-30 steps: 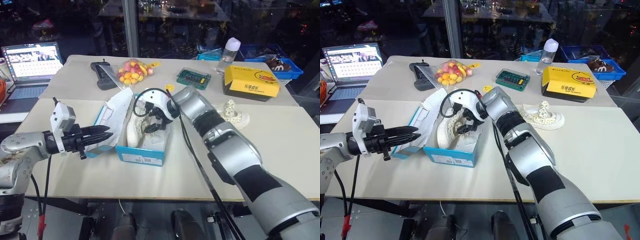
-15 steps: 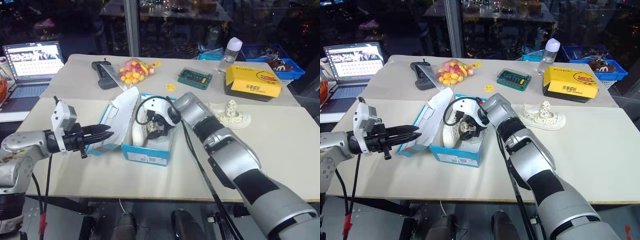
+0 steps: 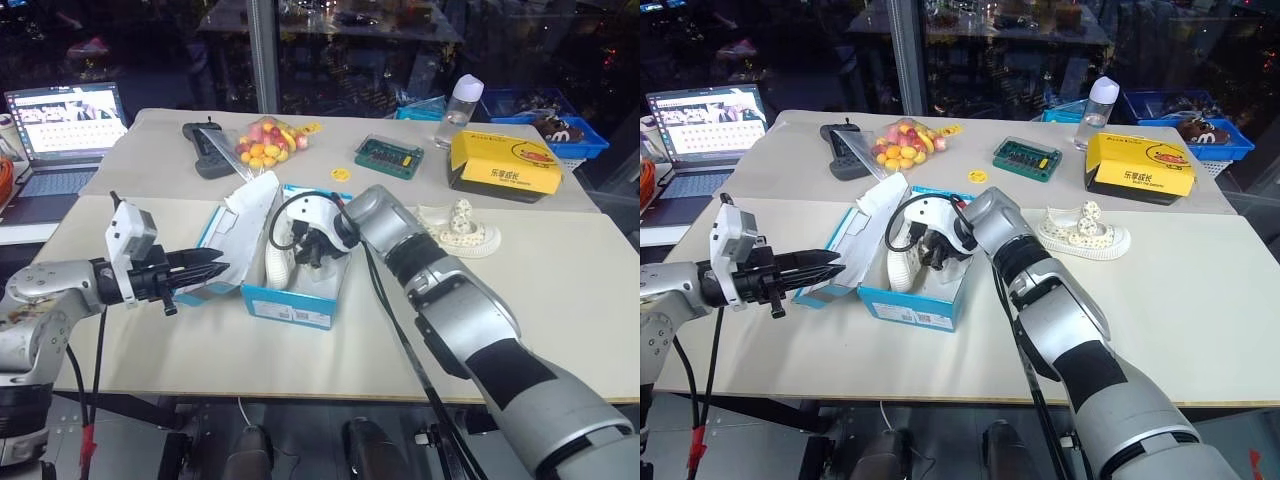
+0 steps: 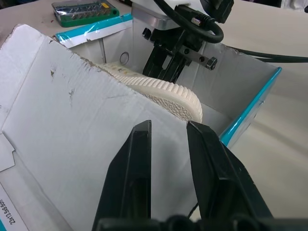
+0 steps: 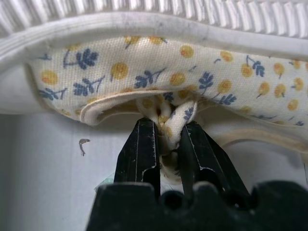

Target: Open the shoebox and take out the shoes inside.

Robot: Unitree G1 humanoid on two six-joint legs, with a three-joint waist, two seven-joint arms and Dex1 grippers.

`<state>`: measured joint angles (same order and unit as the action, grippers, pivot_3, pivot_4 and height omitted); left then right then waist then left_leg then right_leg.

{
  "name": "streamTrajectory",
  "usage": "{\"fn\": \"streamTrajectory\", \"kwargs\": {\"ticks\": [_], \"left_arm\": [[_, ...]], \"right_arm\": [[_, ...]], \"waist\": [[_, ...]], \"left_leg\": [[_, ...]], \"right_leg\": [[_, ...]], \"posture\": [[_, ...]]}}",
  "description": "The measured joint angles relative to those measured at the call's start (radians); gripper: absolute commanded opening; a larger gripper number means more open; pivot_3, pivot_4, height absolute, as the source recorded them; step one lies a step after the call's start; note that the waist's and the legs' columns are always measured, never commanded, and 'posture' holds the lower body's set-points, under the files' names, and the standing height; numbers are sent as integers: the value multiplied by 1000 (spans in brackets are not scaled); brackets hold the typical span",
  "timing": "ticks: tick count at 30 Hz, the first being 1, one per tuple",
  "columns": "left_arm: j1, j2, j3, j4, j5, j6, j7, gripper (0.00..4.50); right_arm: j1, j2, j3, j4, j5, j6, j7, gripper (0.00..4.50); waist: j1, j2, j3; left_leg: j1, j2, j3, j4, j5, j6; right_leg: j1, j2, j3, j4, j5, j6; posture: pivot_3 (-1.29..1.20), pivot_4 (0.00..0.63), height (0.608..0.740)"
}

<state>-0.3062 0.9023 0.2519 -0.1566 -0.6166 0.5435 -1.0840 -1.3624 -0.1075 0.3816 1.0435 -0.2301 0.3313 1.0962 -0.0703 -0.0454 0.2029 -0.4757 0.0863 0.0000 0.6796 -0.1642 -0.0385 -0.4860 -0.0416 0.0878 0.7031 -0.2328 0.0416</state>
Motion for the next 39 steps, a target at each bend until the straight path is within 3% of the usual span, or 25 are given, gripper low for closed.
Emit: {"fn": "streamTrajectory", "kwargs": {"ticks": [16,27,34,39], "left_arm": [[-5,-5,-3,13,13,-2,-4,1209],[-10,-6,-11,15,21,-2,-9,1209],[-16,-11,-16,17,22,-2,-11,1209],[-23,-20,-22,17,24,-2,-12,1209]], "right_arm": [[-54,-116,-40,-409,62,155,99,531],[-62,-193,-90,-424,108,217,35,531],[-92,-335,-134,-499,136,250,42,531],[-17,-519,-134,-638,144,245,128,531]], "waist": [[-1,0,0],[1,0,0],[1,0,0],[8,0,0]], "left_leg": [[-2,0,0,0,1,0],[-2,0,0,0,1,-1],[-2,0,0,0,1,-1],[-2,0,0,0,1,-1]], "right_leg": [[-5,0,0,5,-1,-1],[-5,0,0,6,-1,-2],[-5,0,0,6,-2,-2],[-5,0,0,6,-3,-1]], "posture": [[0,150,673],[0,150,673],[0,150,673],[0,150,673]]}}
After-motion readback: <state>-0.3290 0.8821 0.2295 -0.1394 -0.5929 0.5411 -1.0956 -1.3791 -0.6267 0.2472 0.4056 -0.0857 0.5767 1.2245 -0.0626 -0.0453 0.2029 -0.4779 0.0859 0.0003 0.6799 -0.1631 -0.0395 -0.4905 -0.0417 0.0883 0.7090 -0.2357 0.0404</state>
